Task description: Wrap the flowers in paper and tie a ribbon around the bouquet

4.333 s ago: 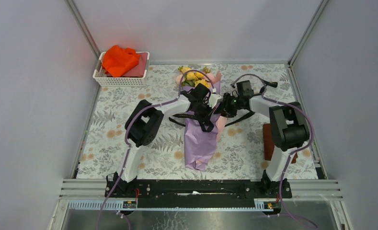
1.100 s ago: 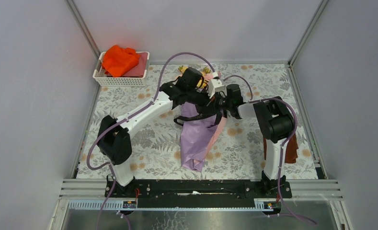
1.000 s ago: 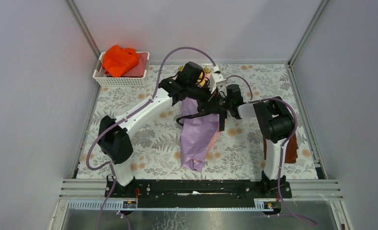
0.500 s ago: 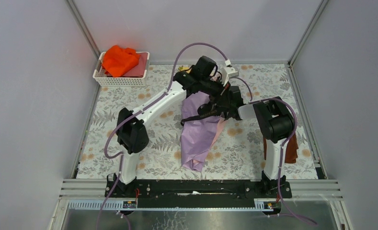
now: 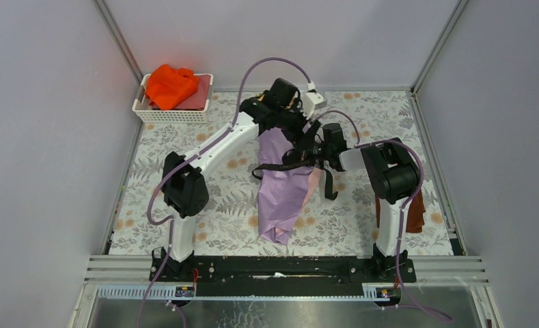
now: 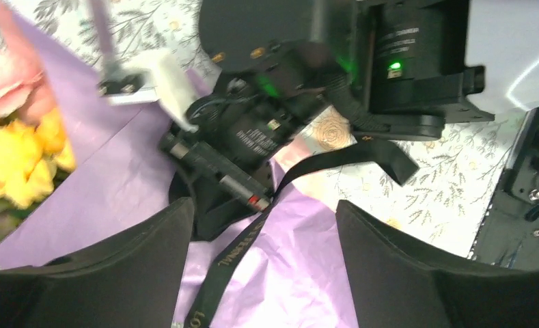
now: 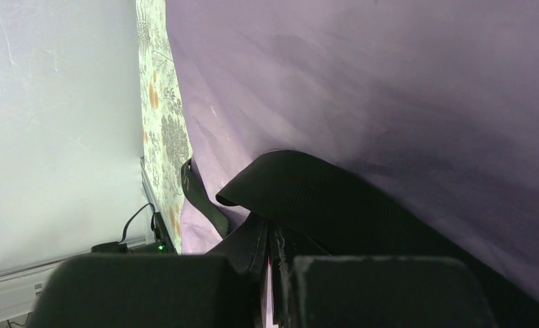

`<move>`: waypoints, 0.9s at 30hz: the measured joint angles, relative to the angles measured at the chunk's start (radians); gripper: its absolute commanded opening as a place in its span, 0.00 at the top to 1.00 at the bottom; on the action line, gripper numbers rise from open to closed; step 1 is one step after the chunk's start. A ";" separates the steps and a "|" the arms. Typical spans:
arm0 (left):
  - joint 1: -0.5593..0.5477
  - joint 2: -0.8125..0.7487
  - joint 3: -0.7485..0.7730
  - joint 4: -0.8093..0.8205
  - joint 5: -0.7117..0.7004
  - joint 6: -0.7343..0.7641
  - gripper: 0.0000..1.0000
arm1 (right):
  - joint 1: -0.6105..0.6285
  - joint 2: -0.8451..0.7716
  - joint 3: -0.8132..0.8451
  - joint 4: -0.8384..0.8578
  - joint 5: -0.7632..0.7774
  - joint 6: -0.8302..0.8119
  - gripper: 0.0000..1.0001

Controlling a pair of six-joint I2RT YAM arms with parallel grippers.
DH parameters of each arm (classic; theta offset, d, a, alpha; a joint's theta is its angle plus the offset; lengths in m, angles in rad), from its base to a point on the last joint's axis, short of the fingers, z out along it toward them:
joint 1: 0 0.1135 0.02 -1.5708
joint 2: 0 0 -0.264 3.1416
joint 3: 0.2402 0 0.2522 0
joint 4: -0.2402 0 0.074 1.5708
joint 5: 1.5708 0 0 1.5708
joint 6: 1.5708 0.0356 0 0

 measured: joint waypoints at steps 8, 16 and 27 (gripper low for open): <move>0.202 -0.069 -0.140 0.063 0.033 -0.054 0.48 | 0.000 0.000 0.000 -0.021 0.000 -0.011 0.97; 0.149 0.052 -0.176 0.092 -0.091 -0.059 0.47 | 0.000 0.000 0.000 -0.024 0.001 -0.015 0.97; 0.098 0.132 -0.177 0.103 -0.188 -0.066 0.62 | 0.000 -0.015 0.000 -0.043 0.006 -0.030 0.97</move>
